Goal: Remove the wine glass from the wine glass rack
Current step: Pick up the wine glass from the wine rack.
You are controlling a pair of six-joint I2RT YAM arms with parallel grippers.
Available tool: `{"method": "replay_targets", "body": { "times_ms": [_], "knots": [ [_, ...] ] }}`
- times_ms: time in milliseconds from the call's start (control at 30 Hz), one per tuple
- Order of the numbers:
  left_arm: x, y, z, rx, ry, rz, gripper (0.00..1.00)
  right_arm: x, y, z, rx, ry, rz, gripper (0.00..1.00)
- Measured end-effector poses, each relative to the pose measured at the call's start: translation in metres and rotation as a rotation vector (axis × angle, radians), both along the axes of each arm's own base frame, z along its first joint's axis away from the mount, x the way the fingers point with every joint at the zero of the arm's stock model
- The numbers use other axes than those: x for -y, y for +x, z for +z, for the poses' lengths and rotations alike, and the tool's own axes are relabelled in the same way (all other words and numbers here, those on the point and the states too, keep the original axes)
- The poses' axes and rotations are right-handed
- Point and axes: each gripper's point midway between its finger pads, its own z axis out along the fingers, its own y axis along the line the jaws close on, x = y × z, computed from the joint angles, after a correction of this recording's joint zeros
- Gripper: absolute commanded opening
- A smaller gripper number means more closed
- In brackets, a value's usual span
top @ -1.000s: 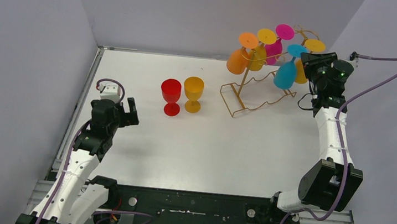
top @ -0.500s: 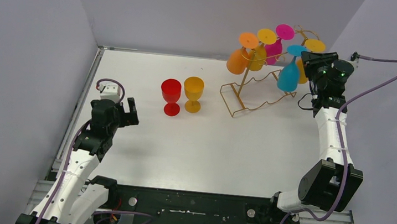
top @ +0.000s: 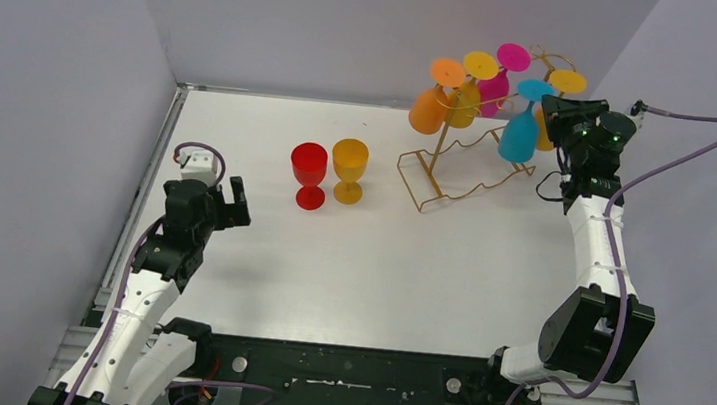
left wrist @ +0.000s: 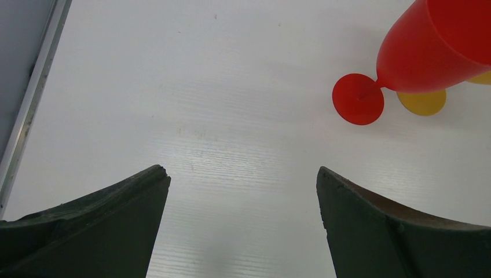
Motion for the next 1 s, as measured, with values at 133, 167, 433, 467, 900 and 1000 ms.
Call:
{"method": "replay_targets", "body": {
  "times_ms": [133, 167, 433, 467, 900, 1000],
  "knots": [
    [-0.0001, 0.0000, 0.0000, 0.000, 0.001, 0.001, 0.97, -0.0006, 0.0004, 0.0026, 0.011, 0.002, 0.003, 0.12],
    [-0.0001, 0.0000, 0.0000, 0.000, 0.001, 0.001, 0.97, -0.0006, 0.0004, 0.0021, 0.011, 0.003, 0.003, 0.11],
    [-0.0005, 0.0000, -0.0002, -0.001, 0.007, -0.002, 0.97, -0.0008, 0.0002, -0.0016, 0.004, 0.016, 0.002, 0.06],
    [-0.0006, 0.0000, -0.0003, -0.002, 0.007, -0.002, 0.97, -0.0009, 0.0002, -0.0014, 0.004, 0.019, 0.001, 0.05],
    [-0.0007, 0.0000, -0.0003, -0.002, 0.008, -0.002, 0.97, -0.0024, -0.0001, -0.0012, 0.006, 0.039, 0.006, 0.00],
    [-0.0007, 0.0000, -0.0003, -0.002, 0.008, -0.002, 0.98, -0.0015, -0.0011, -0.0009, 0.008, 0.049, 0.002, 0.00]
  ]
}}
